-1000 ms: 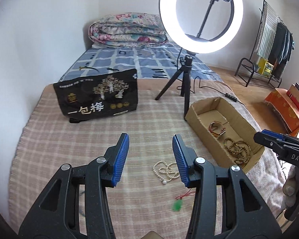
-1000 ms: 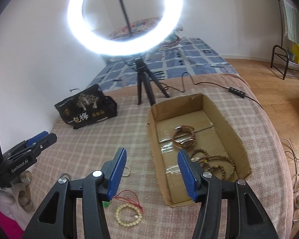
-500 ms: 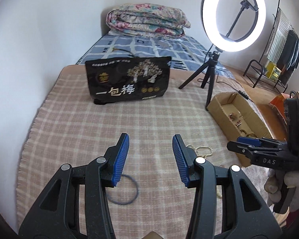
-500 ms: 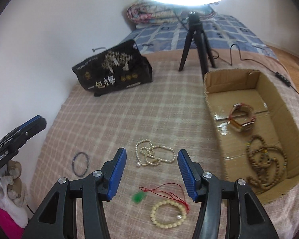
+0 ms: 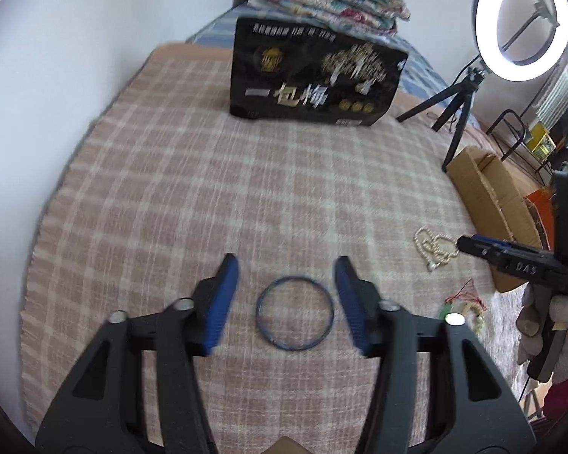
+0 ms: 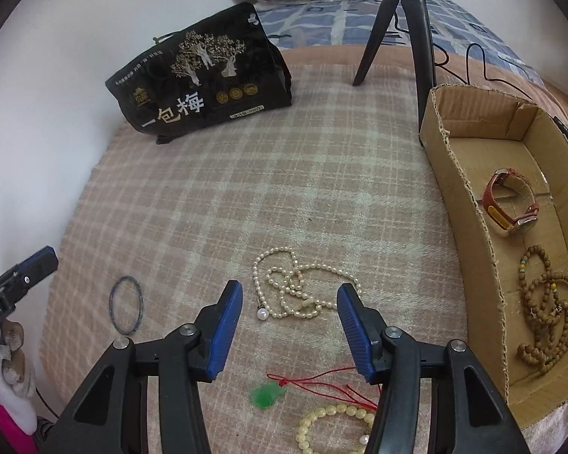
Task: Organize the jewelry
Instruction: 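Close left gripper on the blue bangle while right gripper grasps the pearl necklace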
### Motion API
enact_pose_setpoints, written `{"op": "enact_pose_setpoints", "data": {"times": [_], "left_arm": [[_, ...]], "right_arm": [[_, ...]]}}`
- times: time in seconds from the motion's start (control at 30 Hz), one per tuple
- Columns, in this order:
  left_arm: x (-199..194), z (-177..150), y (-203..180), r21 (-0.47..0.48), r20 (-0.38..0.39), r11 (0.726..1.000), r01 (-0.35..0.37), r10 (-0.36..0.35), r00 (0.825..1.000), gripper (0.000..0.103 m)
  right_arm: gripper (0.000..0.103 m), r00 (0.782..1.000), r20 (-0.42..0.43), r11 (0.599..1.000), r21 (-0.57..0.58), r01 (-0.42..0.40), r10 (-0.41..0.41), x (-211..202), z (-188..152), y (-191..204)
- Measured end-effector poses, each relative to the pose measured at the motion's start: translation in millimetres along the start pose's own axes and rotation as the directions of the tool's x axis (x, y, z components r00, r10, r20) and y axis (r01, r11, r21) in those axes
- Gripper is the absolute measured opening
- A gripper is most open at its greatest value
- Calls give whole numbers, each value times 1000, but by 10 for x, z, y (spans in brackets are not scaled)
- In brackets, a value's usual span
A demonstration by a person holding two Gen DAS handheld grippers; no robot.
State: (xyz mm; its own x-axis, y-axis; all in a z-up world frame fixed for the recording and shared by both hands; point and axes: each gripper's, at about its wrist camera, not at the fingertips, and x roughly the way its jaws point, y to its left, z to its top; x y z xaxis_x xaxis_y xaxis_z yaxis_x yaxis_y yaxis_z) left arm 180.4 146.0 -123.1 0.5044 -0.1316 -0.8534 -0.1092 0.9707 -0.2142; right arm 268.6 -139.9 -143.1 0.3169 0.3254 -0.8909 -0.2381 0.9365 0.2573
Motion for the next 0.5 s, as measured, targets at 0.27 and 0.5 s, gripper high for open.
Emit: {"op": "enact_pose_setpoints", "data": {"times": [0.27,0.5], "left_arm": [[332,-162,222,-130,-92,991,18,-30,995,67],[571,-233,153,-123,-138,992,7,-24,990,67]], "right_arm": [[55,1000,-21,1000,-13,16,-16,124,-3,29],[55,1000,-25,1000,4,15,-15,179,16,15]]}}
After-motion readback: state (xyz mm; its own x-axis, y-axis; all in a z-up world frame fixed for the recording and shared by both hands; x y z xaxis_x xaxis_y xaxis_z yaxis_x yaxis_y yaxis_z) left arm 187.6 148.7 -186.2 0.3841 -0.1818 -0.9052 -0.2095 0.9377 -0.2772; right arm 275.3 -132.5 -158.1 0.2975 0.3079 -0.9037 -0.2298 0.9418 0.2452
